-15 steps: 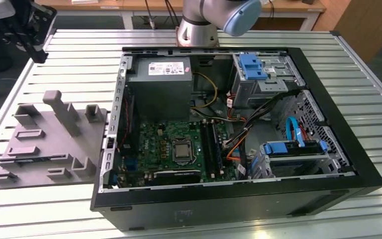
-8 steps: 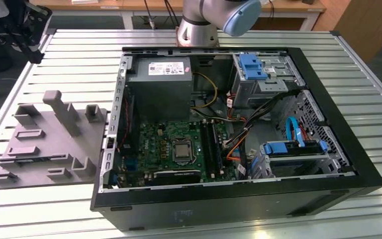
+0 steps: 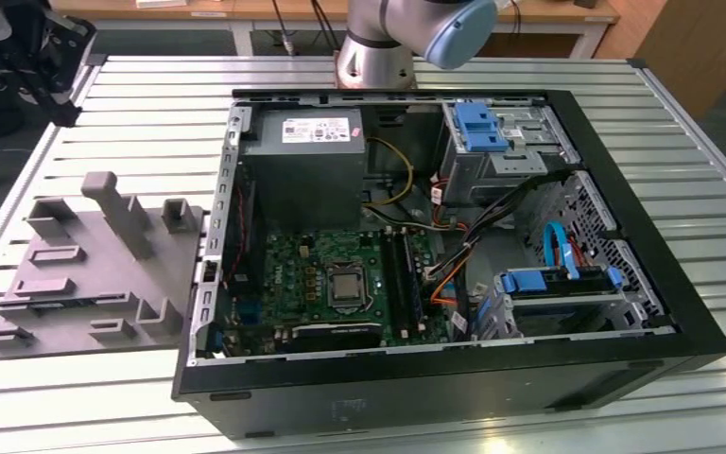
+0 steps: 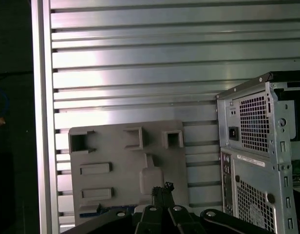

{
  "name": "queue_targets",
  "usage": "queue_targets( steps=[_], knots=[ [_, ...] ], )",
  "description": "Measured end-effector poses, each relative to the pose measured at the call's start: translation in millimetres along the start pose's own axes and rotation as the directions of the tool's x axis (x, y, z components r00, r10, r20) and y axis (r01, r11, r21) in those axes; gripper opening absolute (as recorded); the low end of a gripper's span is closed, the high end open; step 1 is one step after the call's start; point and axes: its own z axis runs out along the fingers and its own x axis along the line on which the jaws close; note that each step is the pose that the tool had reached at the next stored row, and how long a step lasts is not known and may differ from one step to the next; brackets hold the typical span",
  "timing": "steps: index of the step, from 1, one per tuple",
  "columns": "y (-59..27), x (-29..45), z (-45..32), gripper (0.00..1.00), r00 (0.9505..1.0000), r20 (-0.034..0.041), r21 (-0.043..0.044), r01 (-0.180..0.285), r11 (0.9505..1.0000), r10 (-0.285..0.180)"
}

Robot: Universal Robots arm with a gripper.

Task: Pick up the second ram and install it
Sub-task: 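Reach for the second ram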

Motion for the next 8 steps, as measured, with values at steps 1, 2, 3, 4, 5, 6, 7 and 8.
queue_targets(
  steps=[1, 2, 3, 4, 5, 6, 7, 8],
  knots=[
    [-1.4, 0.2, 0.4, 0.11, 1.0000, 0.0001, 0.0000, 0.000, 1.0000, 0.000],
    [-2.5, 0.6, 0.7, 0.11, 1.0000, 0.0000, 0.0000, 0.000, 1.0000, 0.000],
    [-3.7, 0.9, 1.1, 0.11, 1.0000, 0.0001, 0.0000, 0.000, 1.0000, 0.000],
    [-4.9, 1.2, 1.4, 0.11, 1.0000, 0.0000, 0.0000, 0.000, 1.0000, 0.000],
    [-6.1, 1.5, 1.7, 0.11, 1.0000, 0.0000, 0.0000, 0.000, 1.0000, 0.000],
    [-7.3, 1.8, 2.0, 0.11, 1.0000, 0.0000, 0.0000, 0.000, 1.0000, 0.000],
    [-8.4, 2.1, 2.3, 0.11, 1.0000, 0.0000, 0.0000, 0.000, 1.0000, 0.000],
    [-9.6, 2.5, 2.7, 0.11, 1.0000, 0.0000, 0.0000, 0.000, 1.0000, 0.000]
  ],
)
